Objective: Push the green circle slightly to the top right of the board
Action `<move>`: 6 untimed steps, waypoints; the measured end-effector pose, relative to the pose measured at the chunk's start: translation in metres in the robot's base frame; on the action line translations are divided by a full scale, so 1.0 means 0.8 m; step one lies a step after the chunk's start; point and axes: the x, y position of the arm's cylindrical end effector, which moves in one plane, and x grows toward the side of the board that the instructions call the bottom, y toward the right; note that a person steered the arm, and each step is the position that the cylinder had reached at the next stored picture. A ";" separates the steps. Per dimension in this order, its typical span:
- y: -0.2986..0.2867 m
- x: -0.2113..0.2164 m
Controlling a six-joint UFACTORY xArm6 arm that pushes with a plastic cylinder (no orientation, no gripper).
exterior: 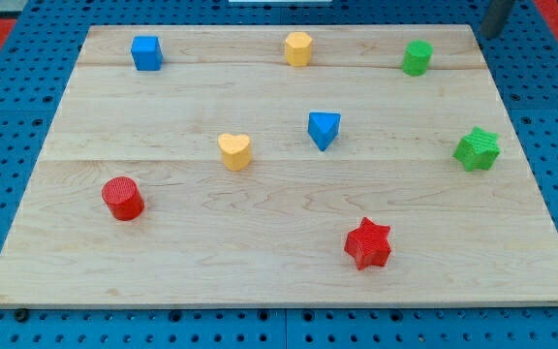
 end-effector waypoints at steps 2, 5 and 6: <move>-0.047 0.082; -0.128 0.065; -0.105 0.062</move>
